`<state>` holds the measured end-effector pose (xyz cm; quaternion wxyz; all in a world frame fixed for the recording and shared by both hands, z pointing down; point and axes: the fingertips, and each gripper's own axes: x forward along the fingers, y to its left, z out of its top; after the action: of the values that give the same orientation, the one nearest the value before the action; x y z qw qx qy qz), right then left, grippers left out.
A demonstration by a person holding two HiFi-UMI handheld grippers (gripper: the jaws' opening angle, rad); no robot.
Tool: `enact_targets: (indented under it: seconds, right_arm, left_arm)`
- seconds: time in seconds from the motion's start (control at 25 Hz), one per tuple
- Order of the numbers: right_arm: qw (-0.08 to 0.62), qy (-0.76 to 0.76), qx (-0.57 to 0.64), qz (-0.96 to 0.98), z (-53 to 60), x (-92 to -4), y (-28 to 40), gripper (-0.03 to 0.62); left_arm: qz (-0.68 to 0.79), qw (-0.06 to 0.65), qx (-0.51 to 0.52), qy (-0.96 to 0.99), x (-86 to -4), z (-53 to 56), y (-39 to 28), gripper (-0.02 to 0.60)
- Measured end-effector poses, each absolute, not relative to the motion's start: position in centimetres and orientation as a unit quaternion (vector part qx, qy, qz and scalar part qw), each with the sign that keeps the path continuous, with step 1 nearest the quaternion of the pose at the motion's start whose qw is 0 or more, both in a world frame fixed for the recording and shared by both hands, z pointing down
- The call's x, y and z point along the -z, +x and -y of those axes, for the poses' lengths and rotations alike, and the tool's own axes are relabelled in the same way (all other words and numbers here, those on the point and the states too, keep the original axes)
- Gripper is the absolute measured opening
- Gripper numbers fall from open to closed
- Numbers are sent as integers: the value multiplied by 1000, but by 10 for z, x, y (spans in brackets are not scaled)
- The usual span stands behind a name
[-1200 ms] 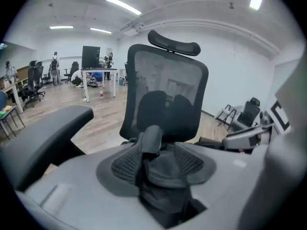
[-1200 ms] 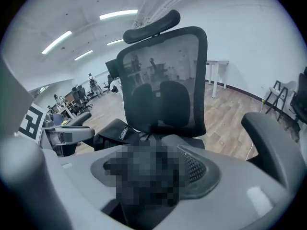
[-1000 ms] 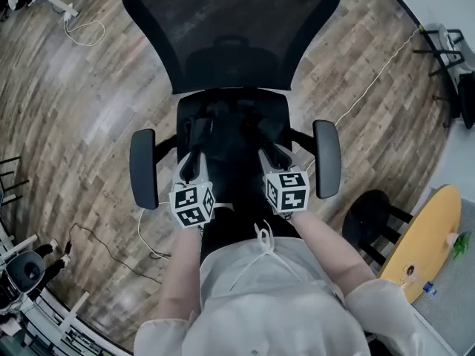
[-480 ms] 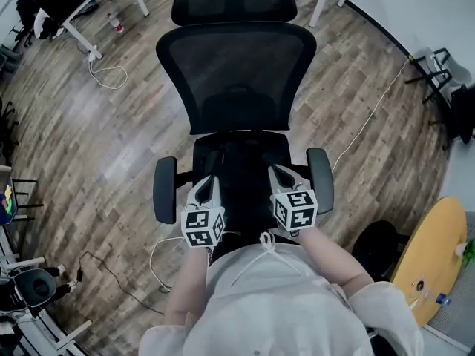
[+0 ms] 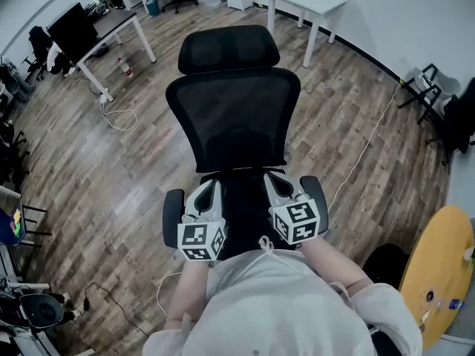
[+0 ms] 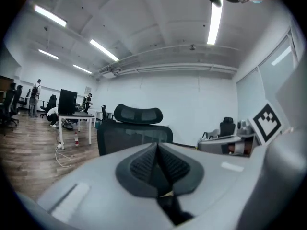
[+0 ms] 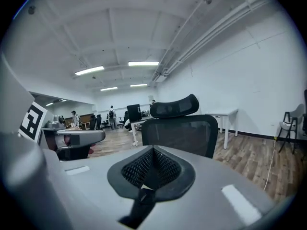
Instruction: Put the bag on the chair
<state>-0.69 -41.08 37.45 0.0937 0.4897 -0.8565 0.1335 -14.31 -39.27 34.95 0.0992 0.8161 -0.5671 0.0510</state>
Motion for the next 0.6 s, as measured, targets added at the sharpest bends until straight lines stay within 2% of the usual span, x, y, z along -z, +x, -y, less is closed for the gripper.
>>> enact_targets:
  seconds: [0.24, 0.6]
  right_arm:
    - [60, 498, -82, 861, 407, -331, 9, -3]
    - [66, 475, -94, 873, 402, -329, 8, -3]
  left_arm:
    - [569, 52, -7, 821, -297, 389, -125, 6]
    - [565, 52, -1, 823, -291, 385, -114, 6]
